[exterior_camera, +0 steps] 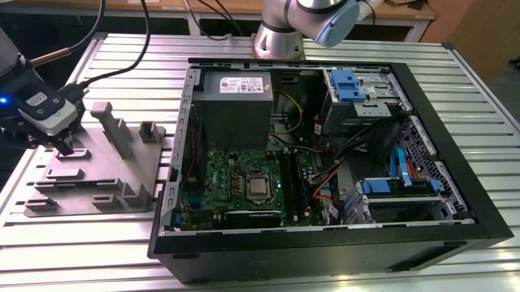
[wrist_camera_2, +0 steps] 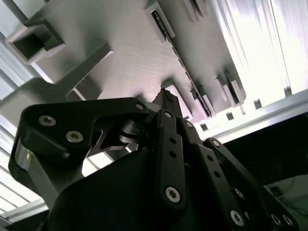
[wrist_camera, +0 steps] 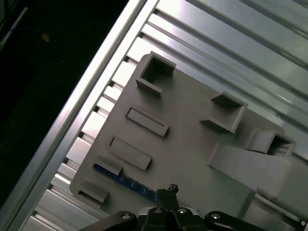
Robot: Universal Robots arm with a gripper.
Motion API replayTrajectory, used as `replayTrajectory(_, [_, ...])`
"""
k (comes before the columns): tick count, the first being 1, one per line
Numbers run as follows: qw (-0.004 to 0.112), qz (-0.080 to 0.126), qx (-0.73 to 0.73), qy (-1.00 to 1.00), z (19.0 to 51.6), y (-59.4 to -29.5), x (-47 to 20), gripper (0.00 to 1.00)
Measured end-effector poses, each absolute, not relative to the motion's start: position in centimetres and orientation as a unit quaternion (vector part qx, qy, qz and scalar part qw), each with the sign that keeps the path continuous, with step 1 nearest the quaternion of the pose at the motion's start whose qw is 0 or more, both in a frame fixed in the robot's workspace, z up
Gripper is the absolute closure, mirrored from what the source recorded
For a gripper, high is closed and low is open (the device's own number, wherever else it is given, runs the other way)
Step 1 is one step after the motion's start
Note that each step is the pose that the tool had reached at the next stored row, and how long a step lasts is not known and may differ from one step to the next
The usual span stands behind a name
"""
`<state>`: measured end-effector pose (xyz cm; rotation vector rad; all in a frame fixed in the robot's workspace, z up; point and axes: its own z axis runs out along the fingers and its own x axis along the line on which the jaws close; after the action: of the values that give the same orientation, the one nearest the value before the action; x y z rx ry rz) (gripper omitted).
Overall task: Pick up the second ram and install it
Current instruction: 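Pick up the second ram and move it above second insertion slot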
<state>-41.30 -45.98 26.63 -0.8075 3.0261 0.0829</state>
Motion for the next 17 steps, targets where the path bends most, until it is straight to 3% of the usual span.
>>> replayTrajectory(17, [0.000, 0.027, -0.403, 0.915, 25.4, -46.0, -41.3, 0.90])
